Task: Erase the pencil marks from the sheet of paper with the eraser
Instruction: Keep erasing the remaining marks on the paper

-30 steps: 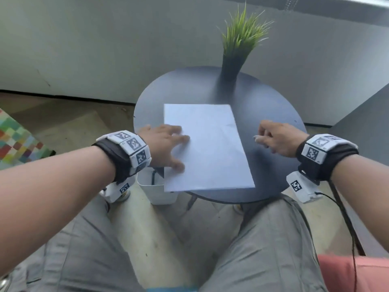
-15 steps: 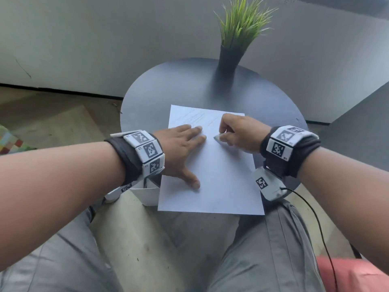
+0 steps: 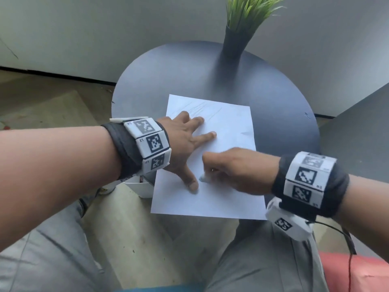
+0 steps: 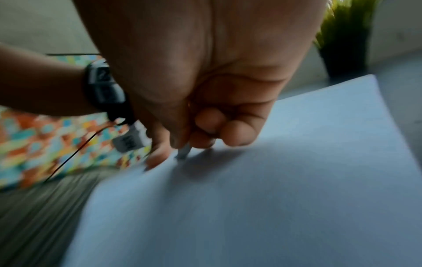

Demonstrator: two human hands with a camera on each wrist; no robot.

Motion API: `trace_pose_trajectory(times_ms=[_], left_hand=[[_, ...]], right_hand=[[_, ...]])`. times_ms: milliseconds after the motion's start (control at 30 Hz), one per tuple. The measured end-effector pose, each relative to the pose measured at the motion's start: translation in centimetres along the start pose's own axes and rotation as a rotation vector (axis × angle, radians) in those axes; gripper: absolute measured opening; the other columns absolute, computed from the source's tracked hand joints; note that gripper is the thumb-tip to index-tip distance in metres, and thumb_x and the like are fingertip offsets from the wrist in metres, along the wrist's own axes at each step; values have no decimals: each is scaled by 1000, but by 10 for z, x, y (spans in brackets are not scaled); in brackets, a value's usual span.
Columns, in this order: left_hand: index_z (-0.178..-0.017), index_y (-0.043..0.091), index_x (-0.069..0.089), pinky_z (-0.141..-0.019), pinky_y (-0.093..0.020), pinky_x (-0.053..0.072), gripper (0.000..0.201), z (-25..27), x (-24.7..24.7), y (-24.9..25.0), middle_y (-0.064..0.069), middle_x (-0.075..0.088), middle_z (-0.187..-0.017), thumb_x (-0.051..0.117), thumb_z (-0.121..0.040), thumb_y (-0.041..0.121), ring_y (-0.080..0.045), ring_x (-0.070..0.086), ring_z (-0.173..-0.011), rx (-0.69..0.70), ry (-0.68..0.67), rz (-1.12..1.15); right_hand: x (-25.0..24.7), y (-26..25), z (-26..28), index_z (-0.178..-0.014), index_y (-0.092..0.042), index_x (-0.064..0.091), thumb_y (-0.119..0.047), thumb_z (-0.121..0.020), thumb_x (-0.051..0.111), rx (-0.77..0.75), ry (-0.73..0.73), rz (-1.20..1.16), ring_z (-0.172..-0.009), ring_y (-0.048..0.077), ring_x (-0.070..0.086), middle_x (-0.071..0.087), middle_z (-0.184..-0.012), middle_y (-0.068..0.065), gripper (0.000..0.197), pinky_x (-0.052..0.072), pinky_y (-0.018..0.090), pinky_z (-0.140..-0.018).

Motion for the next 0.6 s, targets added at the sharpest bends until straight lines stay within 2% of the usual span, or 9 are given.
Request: trace_pose_trajectory(times_ms=[133, 200, 267, 300, 367, 433, 533, 567, 600], left_hand=[[-153, 45, -12, -102, -49, 45, 139, 0, -2, 1, -2, 4, -160, 51, -43, 103, -31, 17, -138, -8, -13, -17], [-151, 49, -14, -99, -49, 47, 138, 0, -3, 3, -3, 7, -158, 52, -42, 103, -31, 19, -136, -12, -37, -30], [-149, 53, -14, -95, -49, 49, 136, -2, -5, 4, -3, 12, -154, 53, -41, 102, -31, 22, -133, -8, -49, -45], [-148, 54, -15, -92, -48, 50, 136, -3, -5, 4, -3, 14, -152, 53, -40, 103, -31, 23, -131, -8, -53, -51], [-145, 56, -17, -91, -48, 51, 135, -3, -6, 5, -3, 16, -150, 51, -39, 104, -31, 23, -130, -10, -61, -50], [-144, 56, -18, -92, -49, 50, 135, -4, -6, 5, -3, 16, -150, 49, -38, 105, -31, 23, -130, -15, -65, -63], [-145, 56, -16, -93, -49, 50, 136, -2, -7, 5, -3, 16, -151, 51, -38, 104, -31, 23, -131, -25, -67, -67], [-146, 56, -16, -94, -49, 50, 136, -2, -7, 5, -3, 16, -152, 52, -38, 104, -32, 23, -132, -25, -65, -69], [-146, 56, -15, -94, -49, 49, 135, -1, -8, 5, -4, 16, -152, 52, -39, 104, -32, 23, -132, -24, -63, -68]], right_hand=[[-46, 80, 11, -102, -26, 50, -43, -95, 49, 403, 276, -59, -74, 21, 54, 57, -76, -5, 19, 44, 31, -63], [-37, 64, 12, -105, -27, 49, -43, -96, 48, 297, 226, 4, -71, 18, 53, 59, -78, -3, 19, 43, 32, -63], [-13, 30, 12, -107, -27, 50, -42, -97, 47, 145, 89, -9, -72, 14, 52, 59, -80, -6, 18, 41, 29, -64], [-13, 28, 12, -107, -27, 52, -41, -96, 47, 140, 73, -9, -72, 12, 53, 58, -79, -8, 19, 40, 27, -64], [-38, 66, 15, -105, -27, 53, -41, -95, 48, 307, 210, -27, -76, 15, 56, 56, -76, -10, 18, 40, 30, -65], [-48, 84, 22, -101, -28, 50, -46, -96, 49, 413, 272, -47, -79, 22, 58, 60, -80, -3, 19, 48, 33, -70], [-13, 18, 17, -111, -23, 50, -39, -93, 42, 137, 78, -4, -82, 19, 51, 58, -89, -7, 25, 42, 23, -66], [0, 0, 15, -114, -21, 51, -34, -93, 41, 68, 0, -20, -84, 18, 50, 58, -92, -7, 27, 39, 24, -67], [-1, -1, 14, -115, -21, 51, -33, -93, 41, 56, 8, -16, -86, 19, 50, 58, -92, -7, 27, 39, 27, -69]])
Point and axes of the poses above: each hand's wrist, its own z-axis away from the middle knuckle, its own x-axis out of the palm, y = z × x, the point moved 9 cm from there along -z, towards the middle knuckle
